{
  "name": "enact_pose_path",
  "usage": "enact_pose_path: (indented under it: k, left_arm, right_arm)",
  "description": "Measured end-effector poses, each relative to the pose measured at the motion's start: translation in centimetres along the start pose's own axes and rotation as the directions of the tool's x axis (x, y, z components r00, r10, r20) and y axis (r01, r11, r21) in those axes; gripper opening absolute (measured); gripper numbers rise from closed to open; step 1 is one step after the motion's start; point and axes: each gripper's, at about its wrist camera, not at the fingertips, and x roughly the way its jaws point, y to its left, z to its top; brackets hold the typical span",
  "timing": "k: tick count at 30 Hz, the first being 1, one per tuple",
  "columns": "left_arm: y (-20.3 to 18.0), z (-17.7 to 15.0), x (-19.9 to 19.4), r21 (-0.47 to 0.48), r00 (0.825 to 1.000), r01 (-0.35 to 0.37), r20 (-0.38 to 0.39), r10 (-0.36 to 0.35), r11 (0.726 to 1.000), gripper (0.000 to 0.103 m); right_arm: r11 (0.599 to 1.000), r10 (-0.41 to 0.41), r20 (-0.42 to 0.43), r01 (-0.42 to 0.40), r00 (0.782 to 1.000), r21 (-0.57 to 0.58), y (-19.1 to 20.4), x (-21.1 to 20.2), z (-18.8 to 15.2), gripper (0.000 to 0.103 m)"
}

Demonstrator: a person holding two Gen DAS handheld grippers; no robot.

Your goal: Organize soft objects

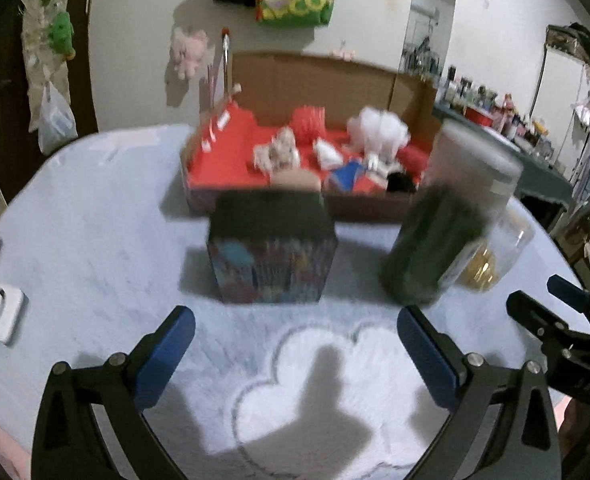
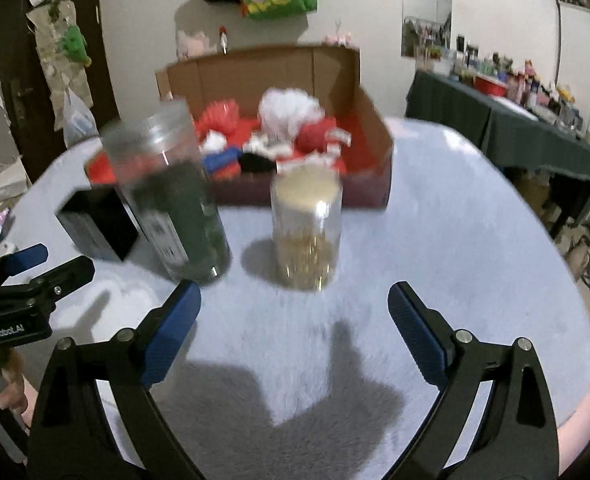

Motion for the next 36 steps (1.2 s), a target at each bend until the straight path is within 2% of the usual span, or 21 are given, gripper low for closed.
enact_pose_path:
  k: [3, 9, 19, 36]
  left_arm:
    - [-0.3, -0.9, 1.1, 0.006, 0.999, -0.003, -0.036, 0.003, 1.000, 0.103]
    - [-0.6, -2.0, 2.2, 0.025, 0.997, -0.034, -0.067, 0.036, 0.999, 0.103]
    - [-1.0, -2.9, 2.1, 0.051, 0.996, -0.078, -0.037, 0.080, 0.996, 0.103]
    - [-0.8, -2.9, 2.1, 0.043, 0.997, -0.073, -0.036, 0.075, 0.996, 0.103]
  right_arm:
    - [1.000, -0.004, -0.045, 0.005, 0.999, 0.006, 0.0, 1.7, -1.4, 0.096]
    - [1.000, -0.025, -0.072, 0.026, 0.997, 0.005, -0.2, 3.1, -2.7, 0.096]
    - [0.999, -0.049, -0.059, 0.049, 0.997, -0.006, 0.0, 2.9, -2.9, 0.096]
    - [0.999, -0.050, -0.057, 0.050, 0.997, -0.006, 0.0, 3.0, -3.0, 0.097]
